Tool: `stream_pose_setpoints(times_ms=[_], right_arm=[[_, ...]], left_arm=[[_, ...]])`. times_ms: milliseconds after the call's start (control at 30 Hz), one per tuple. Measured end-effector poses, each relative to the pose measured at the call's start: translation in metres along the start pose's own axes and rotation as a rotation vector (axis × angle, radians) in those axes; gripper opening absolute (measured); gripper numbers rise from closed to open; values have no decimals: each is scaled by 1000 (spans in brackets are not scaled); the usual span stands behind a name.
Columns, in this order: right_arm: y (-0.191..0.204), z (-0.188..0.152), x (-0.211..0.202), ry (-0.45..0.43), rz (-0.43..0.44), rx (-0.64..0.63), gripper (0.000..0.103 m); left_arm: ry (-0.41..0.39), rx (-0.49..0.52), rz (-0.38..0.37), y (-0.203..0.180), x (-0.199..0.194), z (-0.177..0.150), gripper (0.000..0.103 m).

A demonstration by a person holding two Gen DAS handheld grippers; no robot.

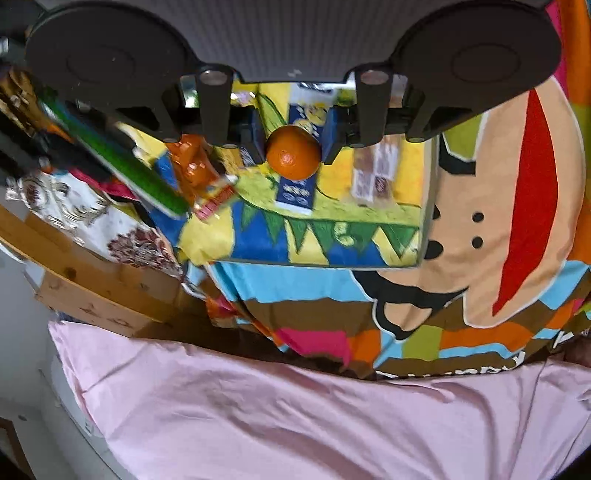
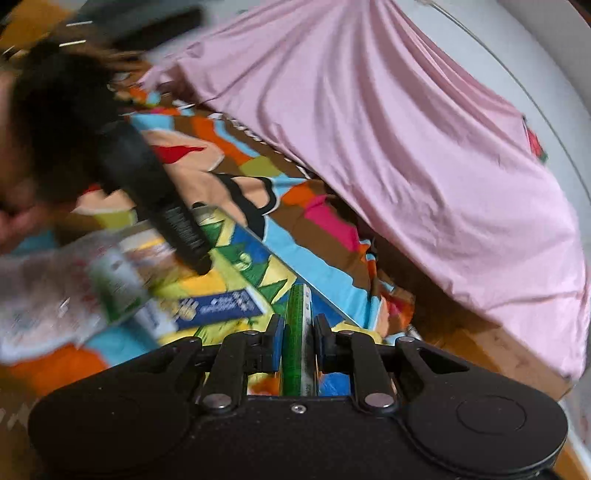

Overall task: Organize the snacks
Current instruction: 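Carry the orange over the tray while the right tool carries the green stick there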

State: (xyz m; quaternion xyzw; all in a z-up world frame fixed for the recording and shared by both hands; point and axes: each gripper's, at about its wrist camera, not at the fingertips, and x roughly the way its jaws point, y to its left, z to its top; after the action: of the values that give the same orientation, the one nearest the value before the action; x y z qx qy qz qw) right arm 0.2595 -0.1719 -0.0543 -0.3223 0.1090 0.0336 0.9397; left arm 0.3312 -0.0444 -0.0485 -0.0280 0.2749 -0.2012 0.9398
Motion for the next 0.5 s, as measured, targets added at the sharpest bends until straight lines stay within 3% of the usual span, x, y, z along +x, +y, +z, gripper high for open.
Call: stream_pose_setpoints(times_ms=[267, 500], right_arm=[[-16, 5, 68, 38, 69, 199, 19], [-16, -11, 103, 137, 121, 317, 19]], left_arm=[[-3, 31, 5, 10, 35, 2, 35], [45, 51, 20, 17, 57, -2, 35]])
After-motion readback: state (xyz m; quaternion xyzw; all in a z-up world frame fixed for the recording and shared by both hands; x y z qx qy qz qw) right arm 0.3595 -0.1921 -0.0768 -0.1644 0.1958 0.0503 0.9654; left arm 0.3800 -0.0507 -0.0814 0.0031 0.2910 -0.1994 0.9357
